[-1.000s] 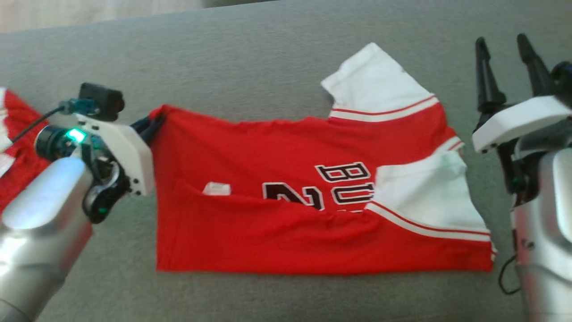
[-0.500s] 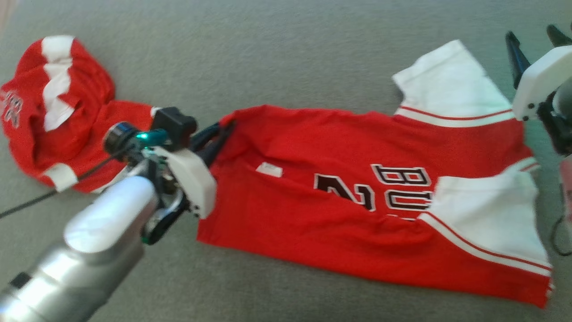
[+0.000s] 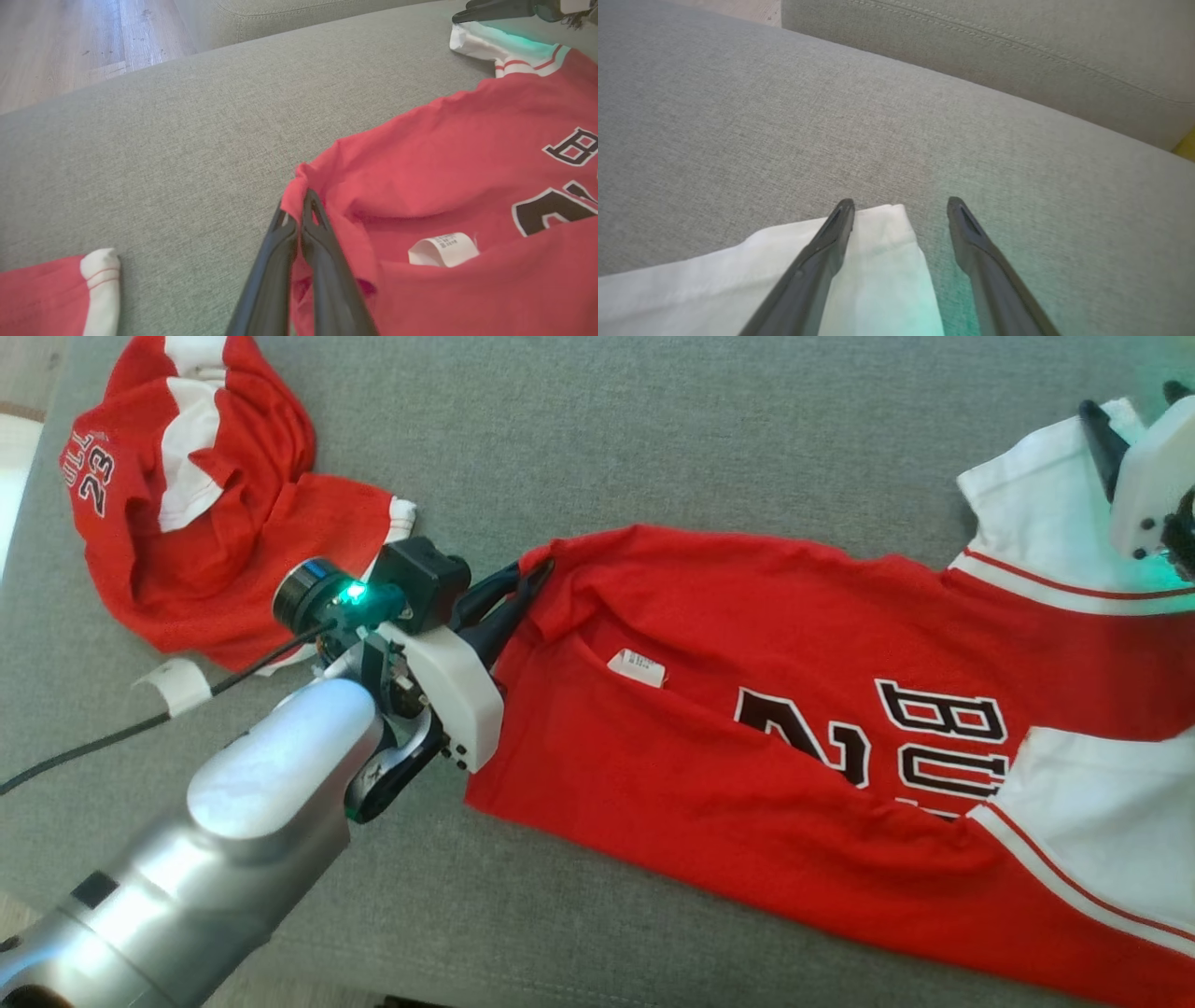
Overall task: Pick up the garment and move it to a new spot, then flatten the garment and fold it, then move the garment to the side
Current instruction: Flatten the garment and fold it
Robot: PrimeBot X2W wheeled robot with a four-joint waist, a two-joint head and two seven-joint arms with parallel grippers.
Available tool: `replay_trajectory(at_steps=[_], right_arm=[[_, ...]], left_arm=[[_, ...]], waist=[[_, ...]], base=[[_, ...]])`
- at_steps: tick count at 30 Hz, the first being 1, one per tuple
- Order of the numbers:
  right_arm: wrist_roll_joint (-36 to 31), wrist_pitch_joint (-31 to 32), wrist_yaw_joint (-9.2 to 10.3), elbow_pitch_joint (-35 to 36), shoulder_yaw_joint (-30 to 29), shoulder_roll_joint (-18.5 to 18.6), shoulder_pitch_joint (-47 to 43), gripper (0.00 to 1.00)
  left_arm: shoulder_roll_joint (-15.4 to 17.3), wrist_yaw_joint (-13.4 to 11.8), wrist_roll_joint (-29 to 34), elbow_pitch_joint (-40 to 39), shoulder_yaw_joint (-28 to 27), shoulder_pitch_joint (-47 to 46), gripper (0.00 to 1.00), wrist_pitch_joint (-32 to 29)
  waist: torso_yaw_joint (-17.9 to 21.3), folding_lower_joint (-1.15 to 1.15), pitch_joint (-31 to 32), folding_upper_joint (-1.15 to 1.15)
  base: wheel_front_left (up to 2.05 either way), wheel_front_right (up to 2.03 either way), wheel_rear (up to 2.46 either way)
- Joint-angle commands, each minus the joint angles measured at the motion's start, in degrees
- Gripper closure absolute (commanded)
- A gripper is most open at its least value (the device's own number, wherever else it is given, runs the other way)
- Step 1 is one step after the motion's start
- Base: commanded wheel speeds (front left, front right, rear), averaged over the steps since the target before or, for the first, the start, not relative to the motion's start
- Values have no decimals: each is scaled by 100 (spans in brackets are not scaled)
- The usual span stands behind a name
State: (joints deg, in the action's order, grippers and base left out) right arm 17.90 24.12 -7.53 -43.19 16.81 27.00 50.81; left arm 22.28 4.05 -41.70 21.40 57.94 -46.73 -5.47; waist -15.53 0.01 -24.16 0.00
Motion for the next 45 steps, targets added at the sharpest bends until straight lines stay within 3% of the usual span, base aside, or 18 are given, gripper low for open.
replay_trajectory(at_steps=[1, 12, 13, 14, 18, 24, 37, 45], right_arm=[[69, -30, 4, 133, 78, 86, 94, 0], [969, 572, 4, -301, 859, 167, 297, 3], [1081, 653, 4, -285, 923, 175, 309, 65], [1179, 702, 4, -247, 992, 189, 326, 100], [1451, 620, 4, -62, 1218, 310, 431, 100], [1557, -23, 4, -19, 1274, 432, 721, 100], [1249, -1696, 4, -299, 1282, 235, 1650, 100], [1161, -2432, 4, -530, 1317, 42, 1991, 100]], left_arm=[[143, -10, 69, -94, -173, -243, 100, 45], [77, 37, 96, 149, -145, -503, 100, 49], [84, 33, 95, 188, -151, -518, 100, 51], [93, 30, 95, 226, -157, -533, 100, 55], [149, 33, 69, 372, -200, -598, 100, 67], [252, 72, 29, 667, -285, -818, 100, 58], [369, 272, 90, 1694, -327, -1888, 100, 52], [268, 310, 362, 2418, -235, -2485, 100, 615]], waist=[[-19, -1, -27, 0], [-7, -1, -178, 0], [6, -1, -180, 0], [23, -1, -181, 0], [113, -1, -175, 0], [279, -1, -152, 0], [758, -1, -303, 0], [931, -1, -352, 0]], base=[[0, 0, 0], [0, 0, 0], [0, 0, 0], [0, 0, 0], [0, 0, 0], [0, 0, 0], [0, 0, 0], [0, 0, 0]])
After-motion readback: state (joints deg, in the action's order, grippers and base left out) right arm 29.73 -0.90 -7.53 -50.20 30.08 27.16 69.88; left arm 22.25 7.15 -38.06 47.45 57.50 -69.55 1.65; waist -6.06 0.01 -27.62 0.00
